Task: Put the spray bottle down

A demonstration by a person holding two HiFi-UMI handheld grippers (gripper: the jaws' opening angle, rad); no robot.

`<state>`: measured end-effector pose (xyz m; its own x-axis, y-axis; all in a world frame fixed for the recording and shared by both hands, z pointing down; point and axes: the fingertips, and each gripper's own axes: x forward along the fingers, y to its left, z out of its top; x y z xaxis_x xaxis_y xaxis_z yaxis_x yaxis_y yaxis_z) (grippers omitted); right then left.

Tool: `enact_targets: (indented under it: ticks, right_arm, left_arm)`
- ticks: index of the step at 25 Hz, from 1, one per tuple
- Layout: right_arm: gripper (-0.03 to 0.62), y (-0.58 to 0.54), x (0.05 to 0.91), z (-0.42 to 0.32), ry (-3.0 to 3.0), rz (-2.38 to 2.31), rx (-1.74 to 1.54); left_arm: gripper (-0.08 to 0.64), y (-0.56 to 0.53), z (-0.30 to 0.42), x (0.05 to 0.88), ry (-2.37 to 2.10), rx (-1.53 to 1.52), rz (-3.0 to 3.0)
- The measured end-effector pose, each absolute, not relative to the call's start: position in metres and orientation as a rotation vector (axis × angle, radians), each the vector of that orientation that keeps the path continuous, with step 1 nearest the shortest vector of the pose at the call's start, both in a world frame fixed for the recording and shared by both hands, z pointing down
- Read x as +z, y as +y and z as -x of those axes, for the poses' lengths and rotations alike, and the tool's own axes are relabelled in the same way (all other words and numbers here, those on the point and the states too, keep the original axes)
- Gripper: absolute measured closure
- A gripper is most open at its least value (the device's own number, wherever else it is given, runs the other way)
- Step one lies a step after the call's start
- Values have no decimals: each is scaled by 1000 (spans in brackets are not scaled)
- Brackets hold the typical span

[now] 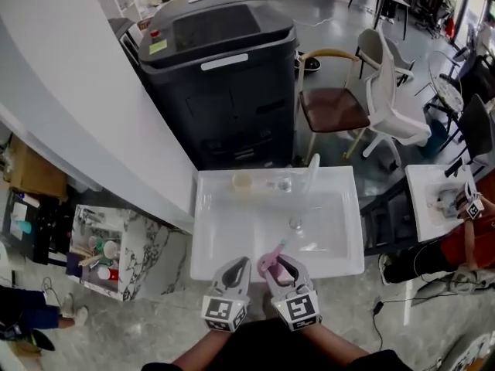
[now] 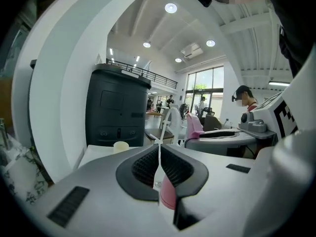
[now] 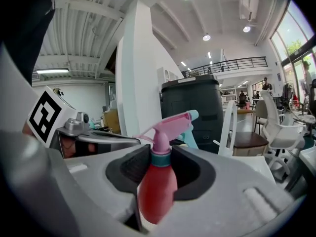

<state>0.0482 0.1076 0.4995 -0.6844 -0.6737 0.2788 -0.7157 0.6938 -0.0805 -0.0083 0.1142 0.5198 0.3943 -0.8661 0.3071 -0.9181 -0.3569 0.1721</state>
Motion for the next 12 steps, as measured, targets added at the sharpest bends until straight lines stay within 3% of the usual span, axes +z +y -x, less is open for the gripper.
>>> enact_targets:
  ticks: [12]
  right_arm:
    - [460, 32, 505, -28, -2743, -969, 266]
  left_arm:
    - [532, 56, 22, 529, -1700, 232, -2205]
